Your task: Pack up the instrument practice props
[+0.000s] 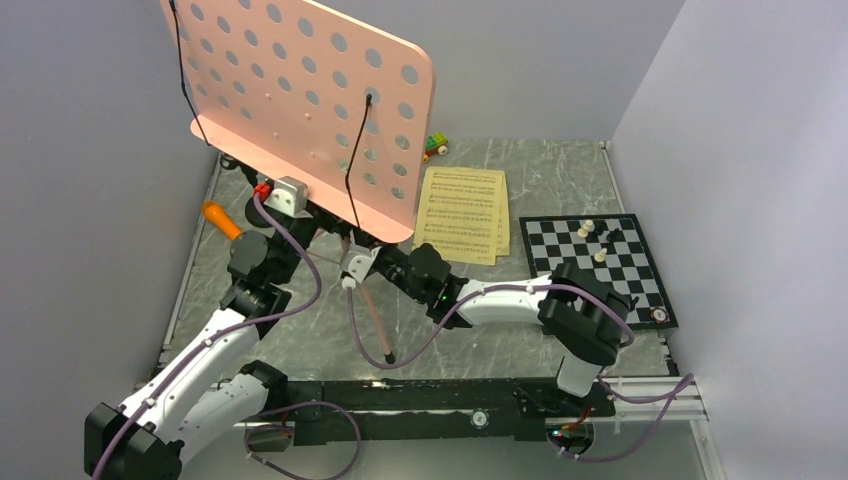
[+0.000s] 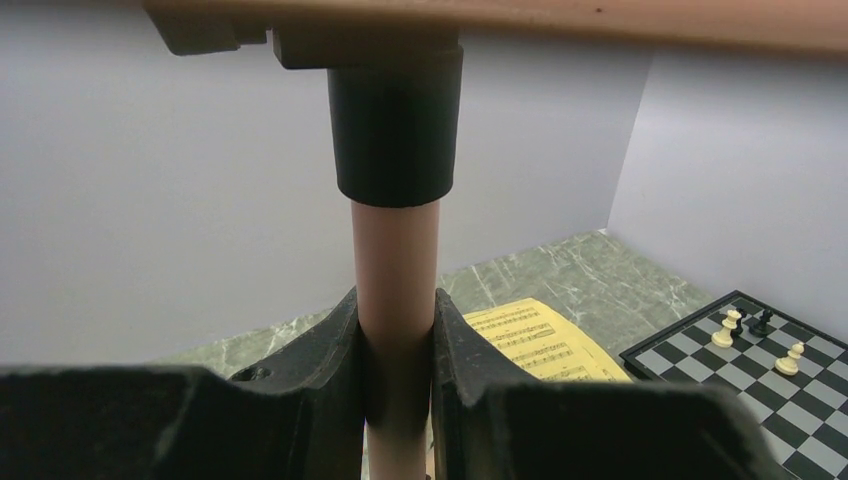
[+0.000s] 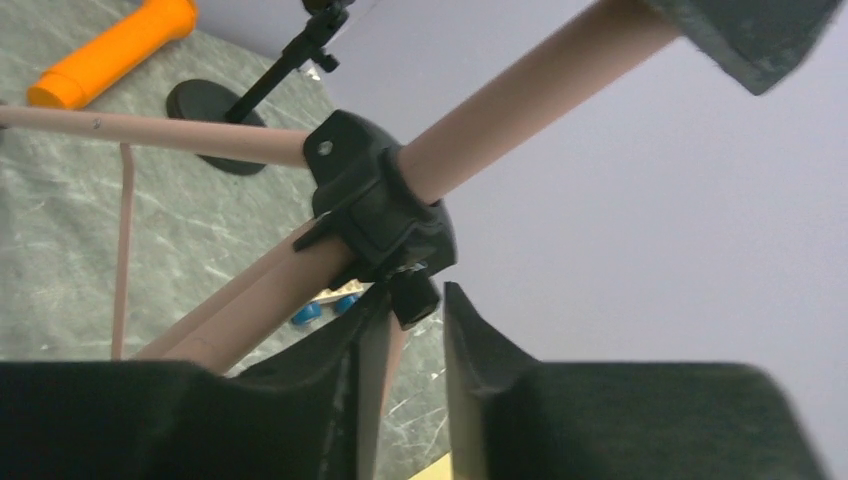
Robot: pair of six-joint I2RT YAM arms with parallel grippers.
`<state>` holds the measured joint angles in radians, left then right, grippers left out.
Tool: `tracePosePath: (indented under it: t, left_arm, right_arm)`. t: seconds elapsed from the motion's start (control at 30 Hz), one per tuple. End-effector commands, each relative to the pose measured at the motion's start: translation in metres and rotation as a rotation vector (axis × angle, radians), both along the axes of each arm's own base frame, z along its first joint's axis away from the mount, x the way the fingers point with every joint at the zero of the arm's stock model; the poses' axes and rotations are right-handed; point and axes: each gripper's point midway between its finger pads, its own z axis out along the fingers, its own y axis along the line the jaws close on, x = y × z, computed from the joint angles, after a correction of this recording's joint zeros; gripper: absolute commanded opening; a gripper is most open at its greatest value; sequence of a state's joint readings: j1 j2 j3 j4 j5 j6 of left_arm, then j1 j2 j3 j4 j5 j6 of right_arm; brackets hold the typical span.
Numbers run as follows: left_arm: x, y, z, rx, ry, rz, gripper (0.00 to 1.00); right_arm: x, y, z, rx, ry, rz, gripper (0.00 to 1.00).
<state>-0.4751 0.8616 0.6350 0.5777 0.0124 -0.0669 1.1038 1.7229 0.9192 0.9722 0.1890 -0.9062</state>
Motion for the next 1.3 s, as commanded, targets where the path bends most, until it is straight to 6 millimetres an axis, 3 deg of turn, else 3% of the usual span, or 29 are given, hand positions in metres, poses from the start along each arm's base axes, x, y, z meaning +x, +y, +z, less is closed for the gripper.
tracePosePath:
  t: [0.0, 0.1, 0.13, 0.47, 0.63, 0.87, 1.03, 1.17, 1.27]
  left_arm:
    - [0.001, -0.022, -0.057, 0.097, 0.187, -0.089, 0.0]
    - [0.001, -0.023, -0.057, 0.099, 0.187, -0.092, 0.0]
    - [0.001, -0.023, -0.057, 0.099, 0.189, -0.093, 0.0]
    - [0.002, -0.025, -0.059, 0.095, 0.205, -0.103, 0.0]
    - [0.007, -0.019, -0.062, 0.058, 0.223, -0.063, 0.0]
    - [0.01, -0.024, -0.062, 0.078, 0.228, -0.079, 0.0]
    - [0.011, -0.024, -0.062, 0.079, 0.232, -0.075, 0.0]
    - [0.011, -0.021, -0.061, 0.087, 0.223, -0.058, 0.0]
    - [0.012, -0.019, -0.059, 0.092, 0.22, -0.045, 0.0]
  right_arm:
    - [-0.008, 0.006, 0.037, 0.051, -0.069, 0.05, 0.19]
    - [-0.011, 0.006, 0.033, 0.022, -0.104, 0.055, 0.02]
    - [-0.012, 0.006, 0.033, 0.008, -0.134, 0.051, 0.0]
    - [-0.017, 0.012, 0.027, -0.193, -0.473, 0.003, 0.0]
    - [-0.017, 0.02, 0.047, -0.167, -0.659, -0.061, 0.0]
    - [-0.025, 0.015, 0.057, -0.156, -0.717, -0.086, 0.0]
    - [-0.026, -0.007, 0.071, -0.026, -0.598, -0.186, 0.01]
    - [-0.026, -0.03, 0.067, 0.049, -0.401, -0.243, 0.36]
    - [-0.03, -0.047, 0.057, 0.113, -0.234, -0.268, 0.53]
